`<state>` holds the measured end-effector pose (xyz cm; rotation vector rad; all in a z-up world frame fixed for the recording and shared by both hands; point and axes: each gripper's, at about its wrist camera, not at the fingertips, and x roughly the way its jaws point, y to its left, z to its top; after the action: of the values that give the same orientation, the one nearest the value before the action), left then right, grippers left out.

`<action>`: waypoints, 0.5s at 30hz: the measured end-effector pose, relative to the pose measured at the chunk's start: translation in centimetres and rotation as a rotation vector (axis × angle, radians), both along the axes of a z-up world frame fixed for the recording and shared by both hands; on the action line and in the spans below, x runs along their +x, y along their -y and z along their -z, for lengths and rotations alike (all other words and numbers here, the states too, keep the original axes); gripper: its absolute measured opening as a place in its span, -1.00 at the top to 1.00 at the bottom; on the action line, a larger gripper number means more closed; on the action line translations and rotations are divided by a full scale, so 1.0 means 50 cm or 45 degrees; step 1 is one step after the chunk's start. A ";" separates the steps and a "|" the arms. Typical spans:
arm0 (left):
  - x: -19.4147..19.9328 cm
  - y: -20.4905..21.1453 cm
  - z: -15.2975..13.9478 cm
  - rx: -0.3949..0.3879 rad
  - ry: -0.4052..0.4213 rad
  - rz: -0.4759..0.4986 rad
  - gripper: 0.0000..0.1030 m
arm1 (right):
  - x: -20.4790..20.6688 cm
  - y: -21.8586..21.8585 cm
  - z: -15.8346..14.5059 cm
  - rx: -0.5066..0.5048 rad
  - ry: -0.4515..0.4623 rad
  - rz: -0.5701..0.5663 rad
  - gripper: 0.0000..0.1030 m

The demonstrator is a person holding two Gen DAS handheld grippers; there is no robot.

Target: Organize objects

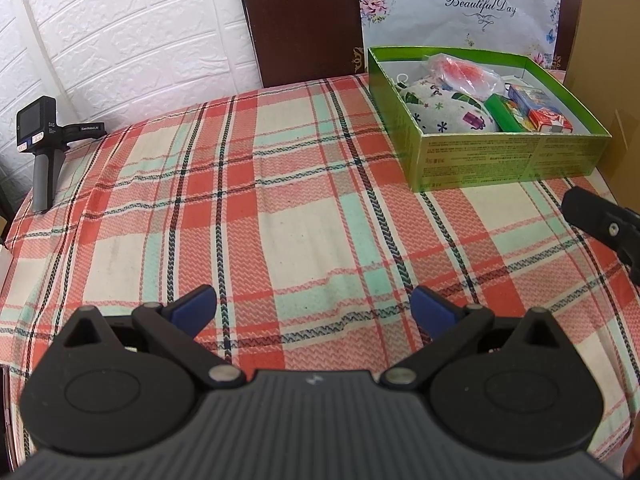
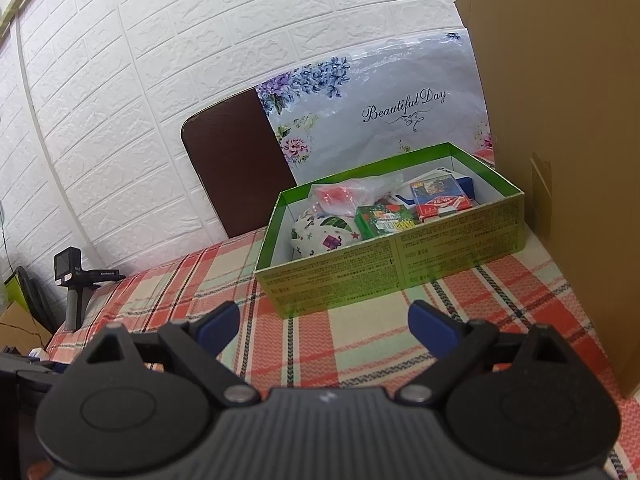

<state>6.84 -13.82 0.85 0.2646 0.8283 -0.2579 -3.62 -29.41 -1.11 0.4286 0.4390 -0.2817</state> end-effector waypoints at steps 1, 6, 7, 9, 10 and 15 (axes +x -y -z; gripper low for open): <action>0.001 0.000 0.000 0.001 0.000 0.001 -1.00 | 0.000 0.000 0.000 0.000 0.000 0.001 -0.84; 0.000 0.002 0.001 0.003 -0.002 0.004 -1.00 | 0.001 0.001 0.002 0.000 0.000 0.000 -0.84; 0.000 0.003 0.001 0.002 -0.002 0.003 -1.00 | 0.000 0.000 0.002 -0.002 0.000 -0.001 -0.84; 0.000 0.003 0.000 0.003 -0.003 0.003 -1.00 | 0.001 -0.001 0.000 -0.004 0.002 0.002 -0.84; 0.000 0.004 0.000 0.003 -0.004 0.003 -1.00 | 0.001 -0.004 -0.001 -0.003 0.002 0.004 -0.84; 0.000 0.005 0.001 0.002 -0.008 0.004 -1.00 | -0.001 -0.004 -0.001 0.000 0.003 0.009 -0.84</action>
<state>6.83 -14.05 0.79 0.2664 0.8342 -0.2610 -3.66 -29.21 -1.07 0.4302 0.4353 -0.2878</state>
